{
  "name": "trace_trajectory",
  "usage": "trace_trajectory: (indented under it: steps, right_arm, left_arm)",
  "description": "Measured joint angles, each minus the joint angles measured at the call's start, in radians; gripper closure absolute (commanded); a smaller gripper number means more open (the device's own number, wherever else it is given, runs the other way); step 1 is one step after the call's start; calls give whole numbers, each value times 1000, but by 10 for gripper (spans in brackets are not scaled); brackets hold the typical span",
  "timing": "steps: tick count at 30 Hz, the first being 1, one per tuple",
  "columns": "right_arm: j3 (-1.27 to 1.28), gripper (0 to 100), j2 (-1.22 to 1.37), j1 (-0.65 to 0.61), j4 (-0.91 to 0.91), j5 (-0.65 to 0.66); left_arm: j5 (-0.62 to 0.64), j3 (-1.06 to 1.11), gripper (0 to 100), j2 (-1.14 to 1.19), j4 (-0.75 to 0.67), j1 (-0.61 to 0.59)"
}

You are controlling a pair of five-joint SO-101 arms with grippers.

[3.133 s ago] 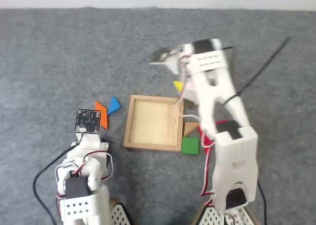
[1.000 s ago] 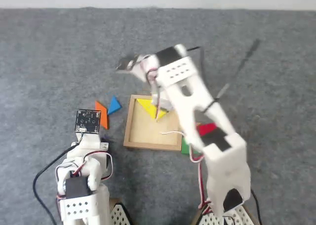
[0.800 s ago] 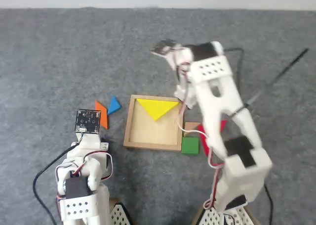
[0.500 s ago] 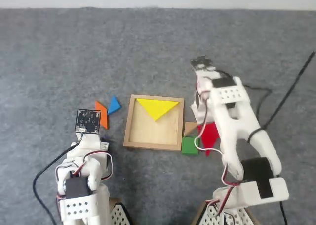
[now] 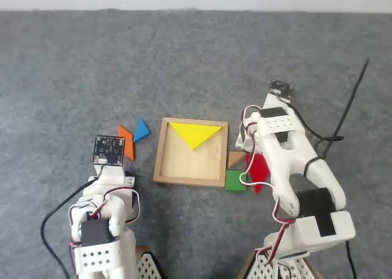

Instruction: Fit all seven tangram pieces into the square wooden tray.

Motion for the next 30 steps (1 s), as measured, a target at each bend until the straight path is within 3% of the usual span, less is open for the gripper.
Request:
trace_trajectory:
  steps: [14,20,30]
  right_arm:
    - [-3,547,44,-69,-32,-6]
    - [-29,703,71,-69,-38,-6]
    - [-29,648,91,-28,-11,-8]
  left_arm:
    - [0,0,914,0,0,0]
    - [0,0,914,0,0,0]
    - [0,0,914,0,0,0]
